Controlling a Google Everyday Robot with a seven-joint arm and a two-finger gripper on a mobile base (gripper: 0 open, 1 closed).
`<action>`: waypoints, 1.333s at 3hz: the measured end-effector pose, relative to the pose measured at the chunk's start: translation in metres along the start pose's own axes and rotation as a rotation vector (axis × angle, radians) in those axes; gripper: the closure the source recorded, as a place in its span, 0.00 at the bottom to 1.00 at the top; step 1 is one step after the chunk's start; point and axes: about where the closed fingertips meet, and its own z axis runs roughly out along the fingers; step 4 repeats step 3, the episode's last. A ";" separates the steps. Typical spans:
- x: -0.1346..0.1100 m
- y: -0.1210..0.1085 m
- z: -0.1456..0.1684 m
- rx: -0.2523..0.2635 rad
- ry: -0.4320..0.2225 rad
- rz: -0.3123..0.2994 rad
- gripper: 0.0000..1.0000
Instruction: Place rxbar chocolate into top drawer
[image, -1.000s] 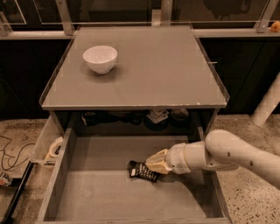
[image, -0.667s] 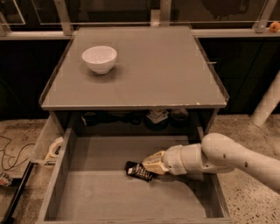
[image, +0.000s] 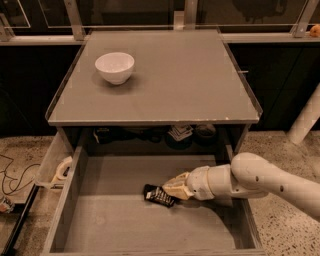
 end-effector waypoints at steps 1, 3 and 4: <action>-0.019 0.012 -0.013 0.002 0.019 -0.041 0.11; -0.029 0.018 -0.020 0.005 0.028 -0.064 0.00; -0.029 0.018 -0.020 0.005 0.028 -0.064 0.00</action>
Offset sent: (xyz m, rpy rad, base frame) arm -0.0049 0.0025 0.0221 -0.0228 -0.0231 0.0228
